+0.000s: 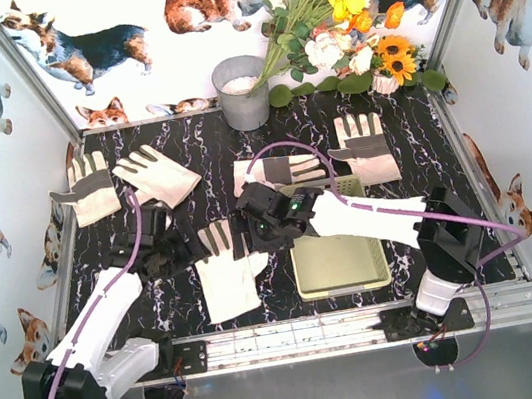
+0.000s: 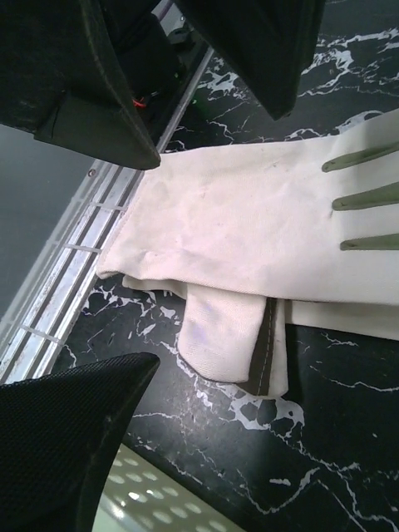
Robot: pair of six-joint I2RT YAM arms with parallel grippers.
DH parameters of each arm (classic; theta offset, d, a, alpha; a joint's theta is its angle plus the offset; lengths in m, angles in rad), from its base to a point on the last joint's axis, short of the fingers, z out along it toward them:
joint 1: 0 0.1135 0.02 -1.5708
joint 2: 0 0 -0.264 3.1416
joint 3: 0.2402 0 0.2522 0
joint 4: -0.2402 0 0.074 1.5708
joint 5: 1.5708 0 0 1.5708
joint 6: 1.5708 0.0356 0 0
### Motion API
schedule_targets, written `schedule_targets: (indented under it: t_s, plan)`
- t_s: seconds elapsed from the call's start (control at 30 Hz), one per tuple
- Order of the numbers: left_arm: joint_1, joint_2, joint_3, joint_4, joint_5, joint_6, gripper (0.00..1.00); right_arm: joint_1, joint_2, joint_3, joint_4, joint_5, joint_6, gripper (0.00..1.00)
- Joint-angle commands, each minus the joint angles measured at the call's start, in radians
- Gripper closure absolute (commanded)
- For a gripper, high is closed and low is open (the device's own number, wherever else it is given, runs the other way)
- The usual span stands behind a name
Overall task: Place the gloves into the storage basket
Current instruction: Pair the glove with the glove, then pick up the glove from the center of the board.
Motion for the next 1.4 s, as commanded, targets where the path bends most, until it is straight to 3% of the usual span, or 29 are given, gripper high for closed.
schedule_targets:
  t_s: [0.0,0.37,0.87,1.37]
  plan:
    - [0.067,0.019,-0.034,-0.01,0.026,0.009,0.26,-0.018,0.043,0.013,0.045,-0.037,0.014,0.05]
    - [0.161,0.149,-0.105,0.118,0.118,0.047,0.42,-0.086,0.167,0.063,0.022,-0.058,-0.028,0.0]
    - [0.168,0.303,-0.105,0.182,0.139,0.087,0.62,-0.105,0.279,0.032,0.196,-0.221,-0.021,0.02]
    - [0.169,0.353,-0.114,0.215,0.166,0.093,0.72,-0.086,0.369,0.038,0.308,-0.346,0.023,0.21]
